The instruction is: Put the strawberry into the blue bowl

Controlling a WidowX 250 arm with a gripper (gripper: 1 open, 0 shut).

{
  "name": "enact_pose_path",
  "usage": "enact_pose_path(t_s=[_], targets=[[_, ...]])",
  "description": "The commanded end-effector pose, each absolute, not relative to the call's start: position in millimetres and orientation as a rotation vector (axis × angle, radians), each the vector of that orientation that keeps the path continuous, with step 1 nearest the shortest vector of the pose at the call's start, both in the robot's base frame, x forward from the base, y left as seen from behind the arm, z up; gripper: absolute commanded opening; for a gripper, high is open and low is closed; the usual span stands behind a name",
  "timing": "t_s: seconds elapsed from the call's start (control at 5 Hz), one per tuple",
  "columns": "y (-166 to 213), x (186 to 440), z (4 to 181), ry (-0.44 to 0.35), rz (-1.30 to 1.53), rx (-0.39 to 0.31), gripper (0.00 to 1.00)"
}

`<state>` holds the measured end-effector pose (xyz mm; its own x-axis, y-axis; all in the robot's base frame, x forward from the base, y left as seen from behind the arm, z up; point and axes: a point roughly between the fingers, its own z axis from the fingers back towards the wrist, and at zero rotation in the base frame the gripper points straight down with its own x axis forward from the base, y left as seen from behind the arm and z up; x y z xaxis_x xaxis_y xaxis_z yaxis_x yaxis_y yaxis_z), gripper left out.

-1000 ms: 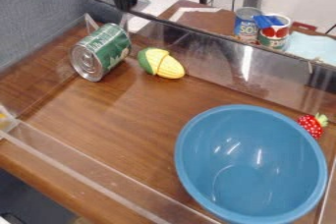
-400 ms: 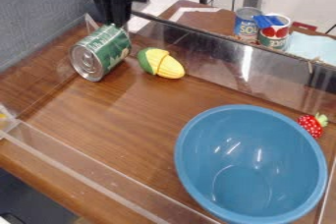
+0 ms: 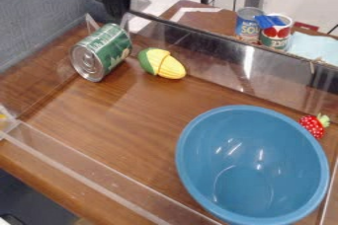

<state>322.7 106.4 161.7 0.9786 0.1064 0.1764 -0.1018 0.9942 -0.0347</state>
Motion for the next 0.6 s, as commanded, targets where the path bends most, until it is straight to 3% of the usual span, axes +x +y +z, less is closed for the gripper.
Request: enact_pose_path(t_s=[0.0,0.2,0.4], targets=[[98,333,168.8,-0.226,0.112,0.000,0.00],[91,340,158.9,-0.216,0.126,0.003,0.00],[87,338,161.0,-0.214,0.184,0.010,0.00]])
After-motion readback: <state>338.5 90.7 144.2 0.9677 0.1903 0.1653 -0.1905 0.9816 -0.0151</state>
